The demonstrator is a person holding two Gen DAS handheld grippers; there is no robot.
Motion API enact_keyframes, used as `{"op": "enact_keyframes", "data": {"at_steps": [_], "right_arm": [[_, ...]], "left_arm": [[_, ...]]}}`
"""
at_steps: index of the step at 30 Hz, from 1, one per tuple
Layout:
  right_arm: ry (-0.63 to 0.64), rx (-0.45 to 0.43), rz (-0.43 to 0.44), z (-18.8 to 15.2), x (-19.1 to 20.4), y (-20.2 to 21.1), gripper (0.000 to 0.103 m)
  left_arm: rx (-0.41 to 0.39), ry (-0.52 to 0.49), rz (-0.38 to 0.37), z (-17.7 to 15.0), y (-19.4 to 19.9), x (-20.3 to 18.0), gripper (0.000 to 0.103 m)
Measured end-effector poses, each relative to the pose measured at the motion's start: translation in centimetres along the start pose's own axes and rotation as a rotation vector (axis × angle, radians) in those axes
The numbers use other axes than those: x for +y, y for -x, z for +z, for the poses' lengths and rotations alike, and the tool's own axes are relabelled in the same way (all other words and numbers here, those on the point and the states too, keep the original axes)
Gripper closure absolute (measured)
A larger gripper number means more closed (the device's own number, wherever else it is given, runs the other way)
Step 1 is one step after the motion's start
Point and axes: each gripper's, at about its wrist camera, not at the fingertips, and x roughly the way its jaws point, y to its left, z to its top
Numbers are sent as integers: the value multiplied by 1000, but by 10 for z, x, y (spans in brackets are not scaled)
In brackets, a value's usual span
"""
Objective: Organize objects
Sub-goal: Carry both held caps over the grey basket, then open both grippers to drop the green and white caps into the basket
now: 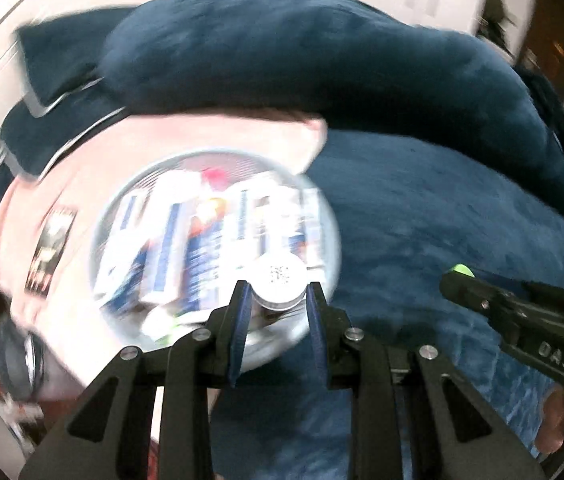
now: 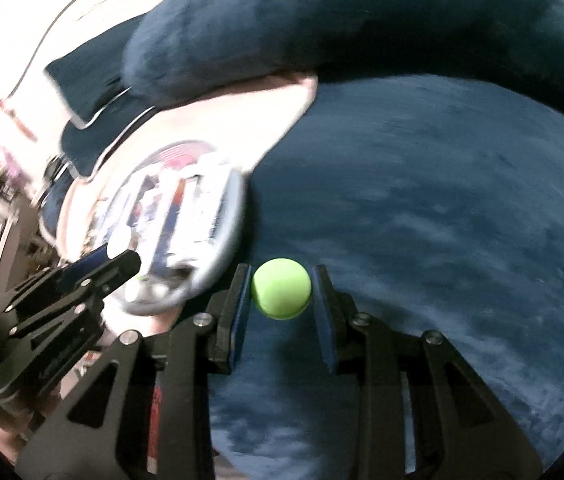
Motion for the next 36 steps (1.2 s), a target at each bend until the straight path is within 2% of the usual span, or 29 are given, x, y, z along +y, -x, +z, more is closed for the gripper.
{"op": "enact_keyframes", "data": {"at_steps": [6,11,19,21,22,24,31,34,36], "right_arm": [[138,36,81,-3,74,-23,72],[209,78,113,-8,113,-44,72],[239,116,108,-11,129,-62,72],[239,120,105,-10,128,-64,72],[239,121,104,-10,128,-65,72],[242,121,103,-9,129,-66,72],[237,117,120,-5,136,-70,72],[260,115,129,-5,143,-77,72],[277,117,147,-5,149,-82,71]], "left_arm": [[32,179,27,-14,-1,73,74],[75,231,12,-20,-14,91,74],[95,262,-8,-18,-28,100,74],[90,262,-15,-18,-27,100,63],[82,261,-16,-18,-24,100,50],[56,261,11,-17,-18,102,43],[-41,322,126,-19,10,122,6],[-59,328,197,-21,16,127,1],[-56,336,215,-23,16,129,1]]}}
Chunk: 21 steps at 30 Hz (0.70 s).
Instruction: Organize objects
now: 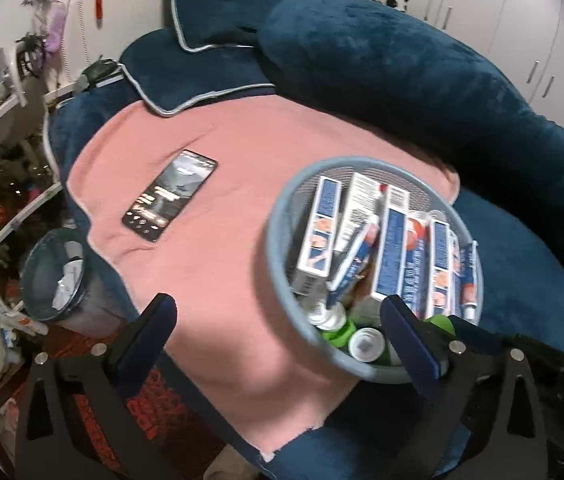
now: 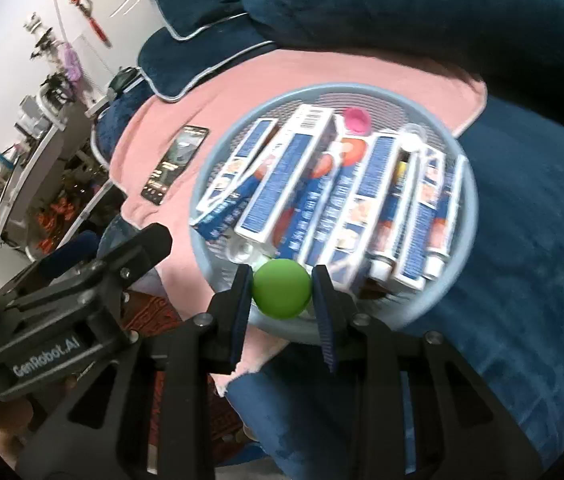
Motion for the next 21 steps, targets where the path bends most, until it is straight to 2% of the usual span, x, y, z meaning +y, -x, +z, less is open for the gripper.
{"op": "enact_keyframes", "data": {"at_steps": [2,4,5,6,12,16,21], "right_arm": [[3,0,7,0,1,-4,69],[2,-1,5,0,-1,-5,51],[-2,4,1,-1,-2,-6,28],[-7,4,-8,-2,-4,-5,13],[-6,-7,-54,-6,-9,2,11],[-9,-14,-81,-10,-13,8,0],[-39,-25,-109,-15,-23,15,0]], "left_arm": [[14,9,-2,0,-4,2,1],[15,18,-7,0,-4,4,1],[12,24,-11,0,-4,5,1],[11,26,-10,0,-4,5,1],[28,-8,7,-3,-7,-3,1],[31,-30,7,-4,-6,-8,1],[33,-57,10,-7,-4,-16,1]]}}
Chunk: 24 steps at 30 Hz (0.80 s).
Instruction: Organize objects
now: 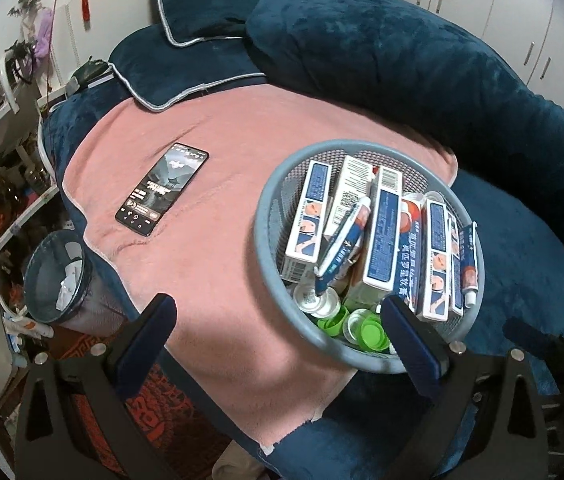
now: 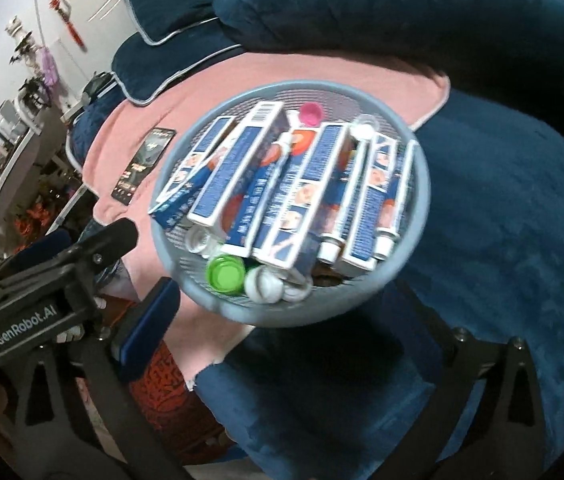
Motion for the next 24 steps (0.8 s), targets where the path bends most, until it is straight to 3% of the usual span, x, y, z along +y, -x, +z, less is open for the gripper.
{"op": "enact_keyframes", "data": {"at_steps": [15,24], "right_arm": [[-99,-3,-79,-24,-43,18,0],[-192,-6,-131,-51,-82,34,0]], "left_arm": [[-3,-98,-25,-9,16,-41,1],[-14,-266,-49,-25,28,-101,1]]}}
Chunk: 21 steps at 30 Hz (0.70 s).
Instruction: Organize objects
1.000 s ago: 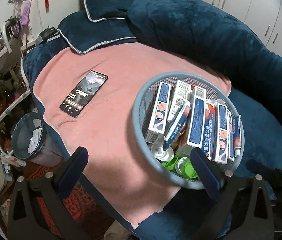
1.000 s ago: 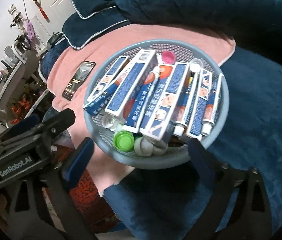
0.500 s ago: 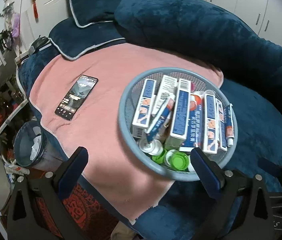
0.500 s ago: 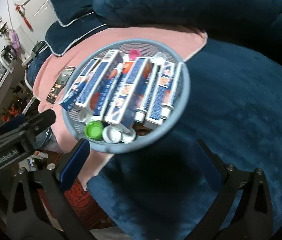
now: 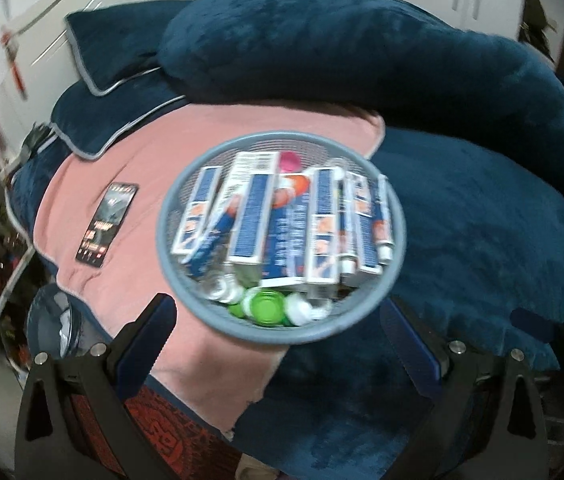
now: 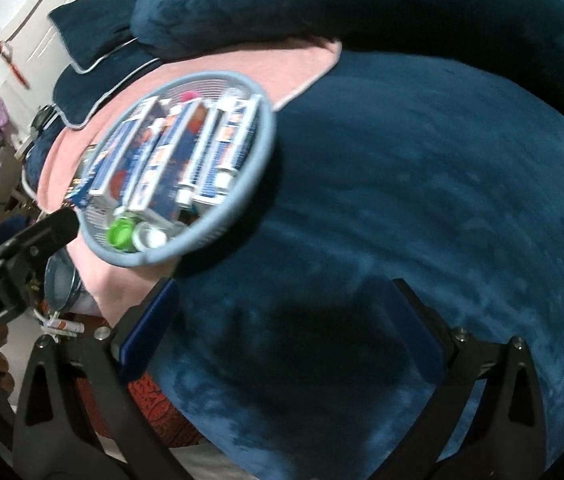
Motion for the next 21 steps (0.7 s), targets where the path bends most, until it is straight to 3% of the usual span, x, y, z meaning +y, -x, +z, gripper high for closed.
{"op": "enact_keyframes", "data": {"at_steps": [15,21], "right_arm": [[-277,-36,-62,-33,-80,24,0],[-302,-29,-166,-58,-119,26,0]], "left_arm": [[27,-168,-56,-19,2,-76,1],[66,-229,-107,-36,-19,-128,1]]}}
